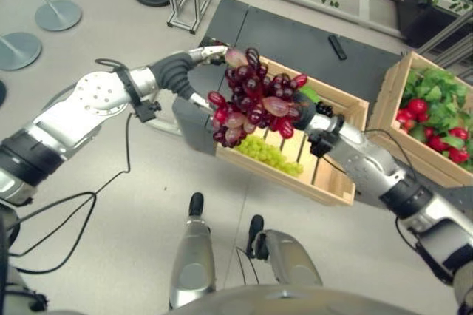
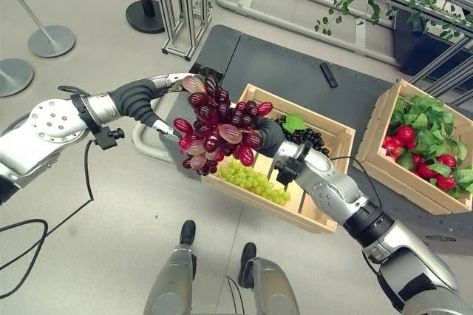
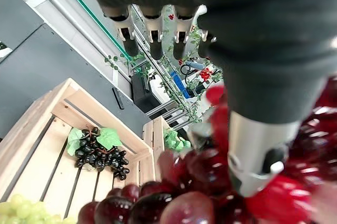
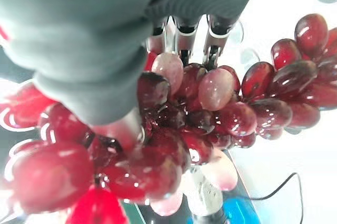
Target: Pick up the fruits from the basket on one side to the basket on the other side
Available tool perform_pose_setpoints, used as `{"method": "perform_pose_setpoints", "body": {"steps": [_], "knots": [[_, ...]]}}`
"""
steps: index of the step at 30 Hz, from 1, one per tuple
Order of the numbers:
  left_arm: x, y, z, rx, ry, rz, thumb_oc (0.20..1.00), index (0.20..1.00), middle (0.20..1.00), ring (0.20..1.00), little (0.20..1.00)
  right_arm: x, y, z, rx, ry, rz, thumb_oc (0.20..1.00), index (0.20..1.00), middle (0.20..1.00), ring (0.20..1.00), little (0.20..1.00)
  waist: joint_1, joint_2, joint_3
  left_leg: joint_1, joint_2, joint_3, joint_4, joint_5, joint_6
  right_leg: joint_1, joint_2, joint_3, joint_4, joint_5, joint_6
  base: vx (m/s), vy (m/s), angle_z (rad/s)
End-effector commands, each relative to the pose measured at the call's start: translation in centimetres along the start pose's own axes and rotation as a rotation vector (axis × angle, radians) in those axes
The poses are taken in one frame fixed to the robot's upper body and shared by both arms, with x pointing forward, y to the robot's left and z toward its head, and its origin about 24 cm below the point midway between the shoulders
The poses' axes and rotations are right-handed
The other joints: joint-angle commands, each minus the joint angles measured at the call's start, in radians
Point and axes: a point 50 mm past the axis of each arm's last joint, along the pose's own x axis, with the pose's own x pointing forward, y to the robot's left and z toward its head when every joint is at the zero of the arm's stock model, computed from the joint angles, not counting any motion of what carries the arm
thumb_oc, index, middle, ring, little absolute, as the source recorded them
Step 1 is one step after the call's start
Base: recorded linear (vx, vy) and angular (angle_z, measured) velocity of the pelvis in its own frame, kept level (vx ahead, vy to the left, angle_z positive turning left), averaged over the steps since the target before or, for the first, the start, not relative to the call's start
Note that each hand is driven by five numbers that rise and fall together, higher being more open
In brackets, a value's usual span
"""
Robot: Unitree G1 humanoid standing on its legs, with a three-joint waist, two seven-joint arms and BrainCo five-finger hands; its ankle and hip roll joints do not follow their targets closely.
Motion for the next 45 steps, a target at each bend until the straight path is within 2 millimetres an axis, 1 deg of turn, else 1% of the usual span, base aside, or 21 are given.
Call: {"method": "perform_pose_setpoints", "body": {"steps": [1, 5, 9, 14, 20, 22, 25, 26, 29, 31, 32, 33, 34, 37, 38, 39, 41, 45], "knots": [[0.3, 0.9, 0.9, -0.005, -0.065, 0.049, 1.000, 1.000, 1.000, 1.000, 1.000, 2.4, 1.6, 3.7, -0.049, -0.198, 0.118, 0.200, 0.200, 0.200, 0.200, 0.200, -0.024, -0.023, -0.020, 0.005, -0.001, 0.029, 0.086, -0.107, 0.012, 0.015, -0.051, 0.004, -0.076, 0.095, 0.102, 0.00, 0.005, -0.04], [0.9, 0.5, 1.2, -0.039, -0.069, -0.001, 1.000, 1.000, 1.000, 1.000, 1.000, 3.7, 2.0, 4.6, -0.087, -0.200, 0.149, 0.200, 0.200, 0.200, 0.200, 0.200, -0.023, -0.020, -0.021, 0.005, -0.001, 0.033, 0.090, -0.111, 0.015, 0.013, -0.052, 0.012, -0.078, 0.100, 0.101, 0.00, 0.008, -0.03], [1.4, 0.4, 1.5, -0.034, -0.076, -0.034, 1.000, 1.000, 1.000, 1.000, 1.000, 4.3, 2.5, 5.4, -0.135, -0.199, 0.181, 0.200, 0.200, 0.200, 0.200, 0.200, -0.024, -0.019, -0.022, 0.004, -0.002, 0.036, 0.092, -0.113, 0.016, 0.011, -0.052, 0.015, -0.077, 0.101, 0.102, 0.00, 0.009, -0.07], [2.5, -0.3, 1.9, -0.030, -0.080, -0.102, 1.000, 1.000, 1.000, 1.000, 1.000, 5.4, 2.7, 5.7, -0.163, -0.197, 0.194, 0.200, 0.200, 0.200, 0.200, 0.200, -0.023, -0.016, -0.019, 0.002, -0.001, 0.039, 0.093, -0.113, 0.017, 0.009, -0.052, 0.019, -0.079, 0.103, 0.103, 0.00, 0.000, 0.00], [3.1, -0.7, 2.1, -0.037, -0.082, -0.148, 1.000, 1.000, 1.000, 1.000, 1.000, 6.1, 2.9, 5.8, -0.187, -0.189, 0.199, 0.200, 0.200, 0.200, 0.200, 0.200, -0.022, -0.017, -0.021, 0.000, -0.001, 0.038, 0.096, -0.116, 0.018, 0.009, -0.050, 0.023, -0.081, 0.105, 0.103, 0.00, 0.000, 0.00], [3.1, -0.8, 2.0, -0.038, -0.071, -0.155, 1.000, 1.000, 1.000, 1.000, 1.000, 6.2, 2.6, 5.8, -0.191, -0.186, 0.188, 0.200, 0.200, 0.200, 0.200, 0.200, -0.020, -0.016, -0.020, -0.002, -0.001, 0.037, 0.097, -0.117, 0.019, 0.010, -0.051, 0.022, -0.083, 0.106, 0.103, 0.01, -0.003, -0.04], [3.1, -0.9, 1.9, -0.041, -0.063, -0.170, 1.000, 1.000, 1.000, 1.000, 1.000, 6.1, 2.1, 6.1, -0.219, -0.182, 0.163, 0.200, 0.200, 0.200, 0.200, 0.200, -0.017, -0.014, -0.019, -0.005, -0.002, 0.037, 0.097, -0.116, 0.019, 0.010, -0.053, 0.021, -0.086, 0.107, 0.103, 0.00, 0.000, -0.01], [3.1, -1.0, 1.8, -0.049, -0.055, -0.182, 1.000, 1.000, 1.000, 1.000, 1.000, 6.0, 1.4, 5.9, -0.219, -0.170, 0.129, 0.200, 0.200, 0.200, 0.200, 0.200, -0.015, -0.011, -0.017, -0.007, -0.004, 0.037, 0.097, -0.115, 0.019, 0.009, -0.054, 0.021, -0.087, 0.108, 0.104, 0.00, 0.000, 0.00], [3.2, -1.1, 1.7, -0.082, -0.047, -0.205, 1.000, 1.000, 1.000, 1.000, 1.000, 5.8, 0.8, 5.7, -0.220, -0.154, 0.103, 0.200, 0.200, 0.200, 0.200, 0.200, -0.016, -0.009, -0.017, -0.008, -0.004, 0.039, 0.098, -0.114, 0.018, 0.010, -0.055, 0.020, -0.088, 0.108, 0.104, 0.00, 0.000, 0.00], [3.1, -1.7, 1.5, -0.172, -0.034, -0.274, 1.000, 1.000, 1.000, 1.000, 1.000, 5.4, 0.2, 5.5, -0.199, -0.149, 0.071, 0.200, 0.200, 0.200, 0.200, 0.200, -0.018, -0.003, -0.017, -0.009, -0.004, 0.040, 0.097, -0.112, 0.018, 0.009, -0.054, 0.020, -0.087, 0.109, 0.104, 0.00, 0.000, 0.00], [2.9, -2.1, 1.4, -0.245, -0.027, -0.313, 1.000, 1.000, 1.000, 1.000, 1.000, 5.4, 0.2, 5.4, -0.193, -0.145, 0.073, 0.200, 0.200, 0.200, 0.200, 0.200, -0.020, -0.002, -0.018, -0.009, -0.004, 0.041, 0.098, -0.113, 0.018, 0.008, -0.054, 0.020, -0.087, 0.110, 0.104, 0.00, 0.000, 0.00], [2.8, -2.6, 0.9, -0.345, -0.020, -0.321, 1.000, 1.000, 1.000, 1.000, 1.000, 5.2, 0.2, 5.0, -0.172, -0.134, 0.077, 0.200, 0.200, 0.200, 0.200, 0.200, -0.025, -0.002, -0.018, -0.009, -0.004, 0.043, 0.100, -0.113, 0.017, 0.006, -0.054, 0.023, -0.088, 0.111, 0.104, 0.00, 0.000, 0.00], [2.8, -2.6, 0.9, -0.345, -0.020, -0.321, 1.000, 1.000, 1.000, 1.000, 1.000, 5.2, 0.2, 5.0, -0.172, -0.133, 0.077, 0.200, 0.200, 0.200, 0.200, 0.200, -0.025, -0.001, -0.018, -0.009, -0.004, 0.043, 0.100, -0.113, 0.017, 0.006, -0.054, 0.023, -0.088, 0.111, 0.104, 0.00, 0.000, 0.00], [2.4, -3.6, 0.1, -0.471, -0.004, -0.338, 1.000, 1.000, 1.000, 1.000, 1.000, 4.5, -0.2, 4.8, -0.138, -0.147, 0.049, 0.200, 0.200, 0.200, 0.200, 0.200, -0.031, -0.001, -0.016, -0.011, -0.003, 0.045, 0.100, -0.113, 0.015, 0.005, -0.053, 0.025, -0.090, 0.112, 0.104, 0.00, 0.000, 0.00], [2.0, -3.8, -0.4, -0.511, 0.012, -0.337, 1.000, 1.000, 1.000, 1.000, 1.000, 4.1, -0.4, 4.8, -0.133, -0.154, 0.034, 0.200, 0.200, 0.200, 0.200, 0.200, -0.031, -0.002, -0.014, -0.011, -0.003, 0.045, 0.101, -0.112, 0.015, 0.005, -0.052, 0.025, -0.091, 0.113, 0.104, 0.00, 0.000, 0.00], [1.4, -4.3, -1.2, -0.559, 0.052, -0.344, 1.000, 1.000, 1.000, 1.000, 1.000, 3.3, -0.9, 4.7, -0.124, -0.162, 0.000, 0.200, 0.200, 0.200, 0.200, 0.200, -0.033, -0.002, -0.011, -0.014, -0.003, 0.045, 0.102, -0.111, 0.014, 0.005, -0.052, 0.023, -0.091, 0.113, 0.105, 0.00, 0.000, 0.00], [1.2, -4.5, -1.3, -0.567, 0.060, -0.349, 1.000, 1.000, 1.000, 1.000, 1.000, 3.0, -1.2, 4.7, -0.121, -0.168, -0.015, 0.200, 0.200, 0.200, 0.200, 0.200, -0.033, -0.002, -0.010, -0.015, -0.003, 0.045, 0.102, -0.111, 0.014, 0.006, -0.052, 0.023, -0.092, 0.113, 0.105, 0.00, 0.000, 0.00], [-0.1, -5.9, -2.5, -0.650, 0.110, -0.370, 1.000, 1.000, 1.000, 1.000, 1.000, 1.5, -2.6, 4.3, -0.039, -0.234, -0.118, 0.200, 0.200, 0.200, 0.200, 0.200, -0.030, -0.005, -0.003, -0.018, -0.001, 0.045, 0.102, -0.110, 0.013, 0.008, -0.053, 0.017, -0.096, 0.113, 0.107, 0.00, 0.000, 0.00]]}}
